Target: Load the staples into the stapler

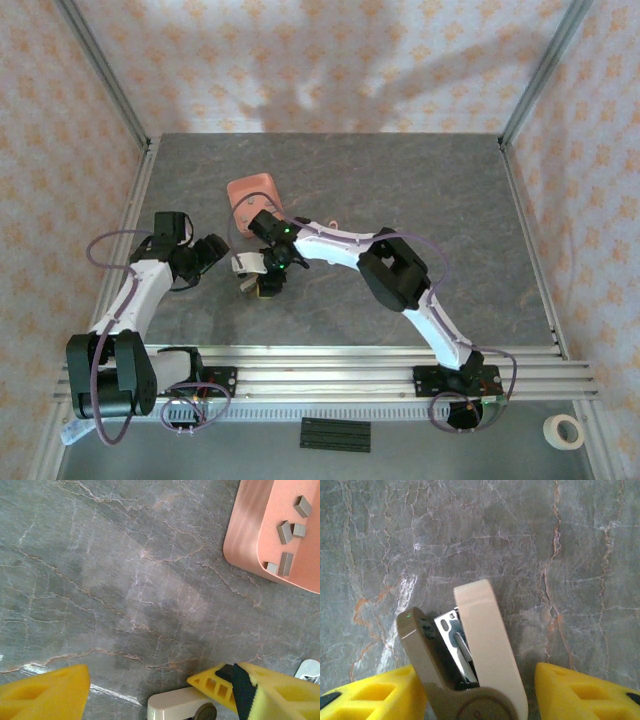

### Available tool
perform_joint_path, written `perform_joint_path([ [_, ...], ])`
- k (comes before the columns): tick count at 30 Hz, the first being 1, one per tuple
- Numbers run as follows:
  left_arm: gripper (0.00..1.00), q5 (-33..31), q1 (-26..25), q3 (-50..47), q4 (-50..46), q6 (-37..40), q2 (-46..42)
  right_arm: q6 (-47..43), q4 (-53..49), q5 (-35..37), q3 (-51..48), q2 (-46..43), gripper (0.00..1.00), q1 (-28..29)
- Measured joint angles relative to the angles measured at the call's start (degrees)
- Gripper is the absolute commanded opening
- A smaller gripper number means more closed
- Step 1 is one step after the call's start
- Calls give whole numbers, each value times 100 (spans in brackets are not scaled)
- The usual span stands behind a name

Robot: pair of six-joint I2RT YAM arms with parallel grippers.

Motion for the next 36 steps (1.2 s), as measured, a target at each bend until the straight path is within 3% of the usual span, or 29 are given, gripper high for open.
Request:
perform_joint_path([
  [9, 72, 186, 0, -7, 92, 9, 72, 66, 345, -52, -249, -90, 32, 0],
  [17, 70, 350, -101, -114, 308, -142, -210, 684, 1550, 122, -2116, -1252, 27, -57],
  [27, 70, 317, -1757, -396, 1941, -726, -481, 2146, 3941, 1384, -5333, -4251, 27, -424],
  [36, 70, 197, -3171, -487, 3781, -835, -420, 3128, 5195, 2774, -7617, -6603, 27, -431],
])
